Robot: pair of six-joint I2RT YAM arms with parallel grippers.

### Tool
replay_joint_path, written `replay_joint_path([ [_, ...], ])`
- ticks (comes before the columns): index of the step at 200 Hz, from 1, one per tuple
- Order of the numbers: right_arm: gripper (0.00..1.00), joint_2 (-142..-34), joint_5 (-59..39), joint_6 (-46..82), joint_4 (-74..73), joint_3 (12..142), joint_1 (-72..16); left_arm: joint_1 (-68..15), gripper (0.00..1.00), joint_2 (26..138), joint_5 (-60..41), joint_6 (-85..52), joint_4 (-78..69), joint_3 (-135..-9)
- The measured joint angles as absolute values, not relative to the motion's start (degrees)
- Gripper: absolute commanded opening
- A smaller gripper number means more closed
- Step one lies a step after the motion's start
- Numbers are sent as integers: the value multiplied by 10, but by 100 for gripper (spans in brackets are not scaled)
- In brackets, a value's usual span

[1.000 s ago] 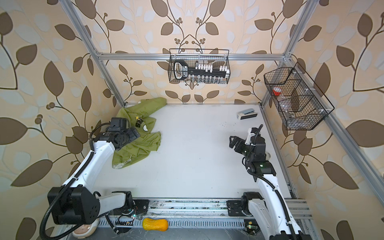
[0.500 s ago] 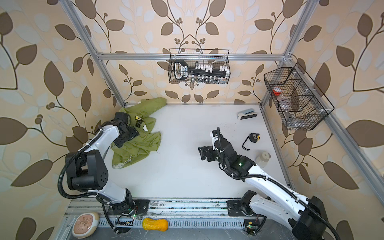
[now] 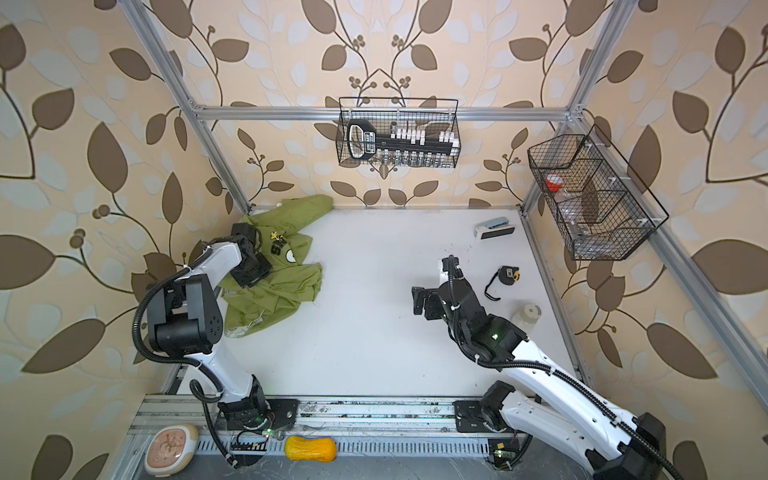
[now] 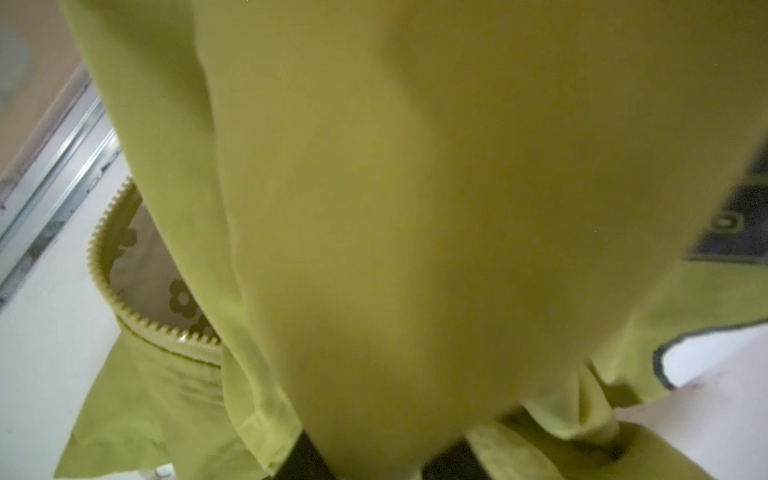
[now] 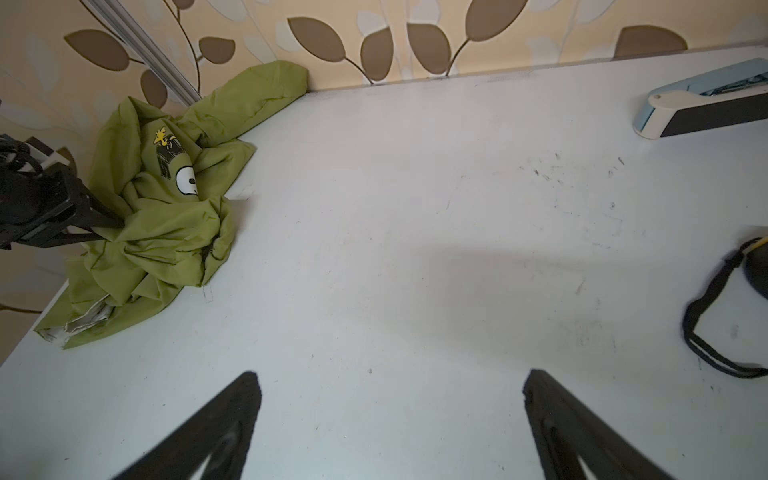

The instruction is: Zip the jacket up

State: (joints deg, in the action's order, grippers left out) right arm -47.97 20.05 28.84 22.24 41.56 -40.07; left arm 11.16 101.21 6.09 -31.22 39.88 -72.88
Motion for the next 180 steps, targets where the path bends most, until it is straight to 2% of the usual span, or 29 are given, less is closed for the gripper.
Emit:
replay_joint_path([
  [14,96,-472,195,284,226,412,-390,108,0,1012,46,-311,397,-729],
  [58,94,-470,168,279,234,400,-354,77,0,1009,5,-295,403,-728],
  [147,94,-485,121,269,234,399,-302,-82,0,983,-65,-251,470,-782],
  [180,98,-485,109,267,234,399,-298,-133,0,983,-92,-253,474,-809],
])
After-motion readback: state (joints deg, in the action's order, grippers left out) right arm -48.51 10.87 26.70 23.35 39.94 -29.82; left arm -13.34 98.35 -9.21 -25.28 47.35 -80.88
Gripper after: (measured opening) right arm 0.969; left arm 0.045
